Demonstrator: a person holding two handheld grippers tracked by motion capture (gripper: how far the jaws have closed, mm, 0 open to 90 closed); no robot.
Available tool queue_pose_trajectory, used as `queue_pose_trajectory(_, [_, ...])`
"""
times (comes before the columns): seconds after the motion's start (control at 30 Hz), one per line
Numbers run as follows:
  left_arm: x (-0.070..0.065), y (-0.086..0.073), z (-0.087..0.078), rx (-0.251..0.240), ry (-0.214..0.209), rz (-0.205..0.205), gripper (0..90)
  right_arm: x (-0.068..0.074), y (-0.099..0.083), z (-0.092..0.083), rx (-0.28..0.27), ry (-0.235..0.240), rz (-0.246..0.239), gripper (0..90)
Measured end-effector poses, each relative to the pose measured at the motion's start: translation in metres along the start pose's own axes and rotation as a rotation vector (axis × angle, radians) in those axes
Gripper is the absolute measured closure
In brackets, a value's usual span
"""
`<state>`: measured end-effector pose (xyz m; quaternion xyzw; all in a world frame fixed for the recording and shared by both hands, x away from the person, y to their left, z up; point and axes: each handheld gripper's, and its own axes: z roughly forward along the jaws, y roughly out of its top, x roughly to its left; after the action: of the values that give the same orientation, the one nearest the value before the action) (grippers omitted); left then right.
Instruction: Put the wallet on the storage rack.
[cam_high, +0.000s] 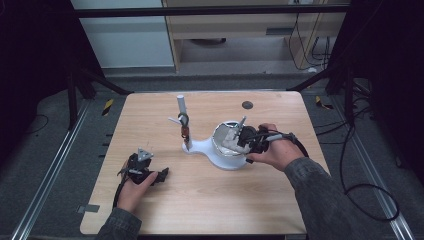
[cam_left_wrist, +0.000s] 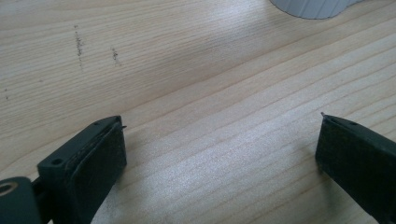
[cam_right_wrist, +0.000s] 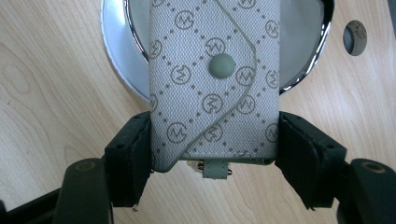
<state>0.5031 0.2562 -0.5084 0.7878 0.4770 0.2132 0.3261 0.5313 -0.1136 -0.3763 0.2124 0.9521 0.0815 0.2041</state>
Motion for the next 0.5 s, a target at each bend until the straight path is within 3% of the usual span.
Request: queue_pose_trajectory(0.5, [-0.0004,0.0003,0.0001,0.002,-0.002,0.0,1.0,-0.0007,0.01,0.0069,0.011,-0.003,-0.003,31.0])
